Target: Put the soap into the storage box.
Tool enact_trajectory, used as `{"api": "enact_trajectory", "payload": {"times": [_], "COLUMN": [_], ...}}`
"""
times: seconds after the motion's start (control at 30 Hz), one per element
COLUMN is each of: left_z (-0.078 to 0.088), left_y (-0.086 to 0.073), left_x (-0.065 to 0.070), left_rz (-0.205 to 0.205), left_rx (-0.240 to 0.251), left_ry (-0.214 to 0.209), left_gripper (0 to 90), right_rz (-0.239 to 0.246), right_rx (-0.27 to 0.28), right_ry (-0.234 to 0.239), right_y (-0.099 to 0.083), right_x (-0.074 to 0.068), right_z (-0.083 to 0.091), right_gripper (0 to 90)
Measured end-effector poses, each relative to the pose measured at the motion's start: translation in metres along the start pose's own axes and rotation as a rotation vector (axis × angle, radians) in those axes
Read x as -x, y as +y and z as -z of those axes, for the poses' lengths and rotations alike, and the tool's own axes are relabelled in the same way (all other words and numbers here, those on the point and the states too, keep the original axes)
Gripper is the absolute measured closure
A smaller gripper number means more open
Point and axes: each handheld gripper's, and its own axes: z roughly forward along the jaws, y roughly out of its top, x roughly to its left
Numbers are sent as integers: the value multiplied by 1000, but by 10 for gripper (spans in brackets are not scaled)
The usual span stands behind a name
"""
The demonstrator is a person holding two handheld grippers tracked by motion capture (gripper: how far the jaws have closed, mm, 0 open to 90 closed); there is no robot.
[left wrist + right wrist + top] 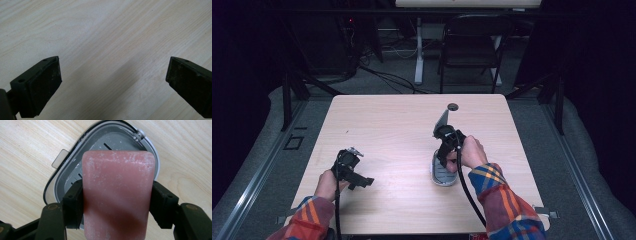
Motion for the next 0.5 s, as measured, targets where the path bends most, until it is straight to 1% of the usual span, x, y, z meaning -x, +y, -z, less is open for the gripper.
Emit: {"api": "enact_trajectory", "payload": {"times": [0.13,0.17,0.2,0.23,0.27,0.3,0.33,0.4,0.43,0.47,0.5], "left_z": [0,0,0,0,0,0,0,-1,-1,-1,-1], "left_y": [0,0,0,0,0,0,0,0,0,0,0], "left_x": [0,0,0,1,1,1,1,1,1,1,1], "left_rz": [-4,-6,-6,-6,-6,-6,-6,-9,-10,-10,-10], "left_rx": [-3,-4,-4,-2,-2,-2,-2,-5,-6,-6,-6], "left_ry": [-2,-1,-1,-3,-3,-3,-3,-4,-4,-3,-3], "left_gripper": [1,1,1,1,1,1,1,1,1,1,1], "right_rz": [-12,-41,-41,-40,-40,-44,-44,-76,-76,-58,-59], "right_rx": [-7,8,8,-12,-12,-32,-32,-16,-16,-54,-54], "right_ry": [5,6,6,-8,-8,-21,-21,-15,-15,-28,-28], "right_y": [2,2,2,4,4,5,5,5,5,7,6], "right_x": [-1,-3,-3,-4,-4,-4,-4,-7,-7,-7,-7], "right_z": [-3,-7,-7,-7,-7,-7,-7,-11,-11,-9,-10], "right_gripper": [367,367,367,367,367,366,366,366,366,365,365]}}
